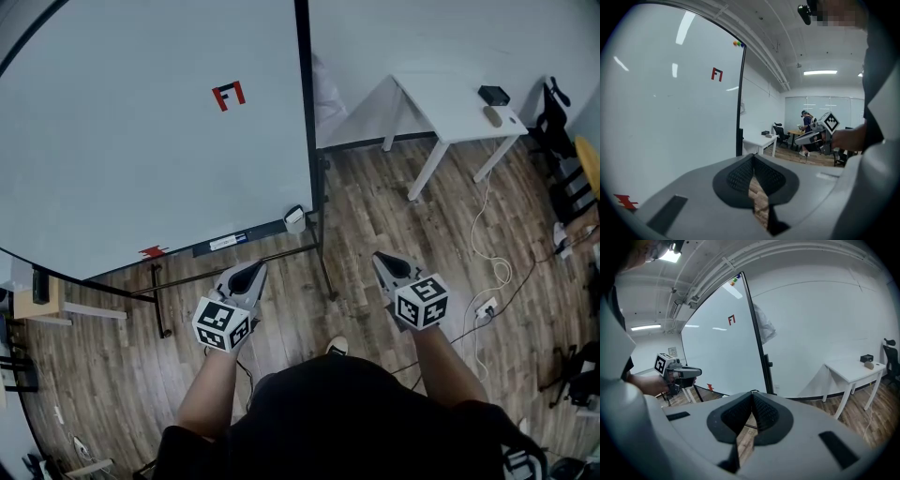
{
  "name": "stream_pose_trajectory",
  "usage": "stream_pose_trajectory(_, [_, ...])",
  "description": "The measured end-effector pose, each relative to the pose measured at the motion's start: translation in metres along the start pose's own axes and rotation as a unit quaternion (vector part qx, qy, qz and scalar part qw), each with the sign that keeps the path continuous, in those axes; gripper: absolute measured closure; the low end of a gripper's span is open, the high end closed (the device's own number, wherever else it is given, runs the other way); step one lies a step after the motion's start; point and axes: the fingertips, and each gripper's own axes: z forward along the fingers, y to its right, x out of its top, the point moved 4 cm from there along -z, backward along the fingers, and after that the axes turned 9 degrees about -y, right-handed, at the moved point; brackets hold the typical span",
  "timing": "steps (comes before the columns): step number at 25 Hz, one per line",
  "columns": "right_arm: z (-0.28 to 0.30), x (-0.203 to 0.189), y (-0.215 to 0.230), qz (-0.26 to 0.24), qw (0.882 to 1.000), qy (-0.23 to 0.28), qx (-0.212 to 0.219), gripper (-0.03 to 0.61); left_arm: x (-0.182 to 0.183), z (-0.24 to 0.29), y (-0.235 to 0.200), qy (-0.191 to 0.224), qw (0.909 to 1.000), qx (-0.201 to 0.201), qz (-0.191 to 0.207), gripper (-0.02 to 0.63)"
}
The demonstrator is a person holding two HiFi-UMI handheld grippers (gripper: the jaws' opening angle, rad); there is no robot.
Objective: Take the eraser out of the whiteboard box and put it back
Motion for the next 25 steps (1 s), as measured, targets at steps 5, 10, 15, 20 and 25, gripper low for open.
stream_pose_trajectory(5, [0.009,0.005,0.004,-0.011,1.000,-0.005,0.011,0.583,-0.002,0.000,-0.002,0.002,0.9999,0.012,-0.010,0.600])
stream_pose_trajectory(10, [0.019,0.009,0.006,-0.019,1.000,-0.008,0.022,0.583,-0.007,0.003,-0.007,0.001,0.9996,0.022,-0.018,0.598])
stream_pose_trajectory(15, [0.024,0.006,0.012,-0.026,0.999,-0.017,0.030,0.582,-0.005,0.006,-0.010,0.006,0.9991,0.033,-0.024,0.599])
stream_pose_trajectory(20, [0.026,0.008,0.017,-0.034,0.999,-0.017,0.039,0.582,-0.006,0.013,-0.008,0.009,0.9987,0.040,-0.030,0.599])
stream_pose_trajectory(25, [0.022,0.002,0.021,-0.040,0.998,-0.024,0.045,0.581,-0.006,0.016,0.001,0.012,0.9985,0.043,-0.031,0.599])
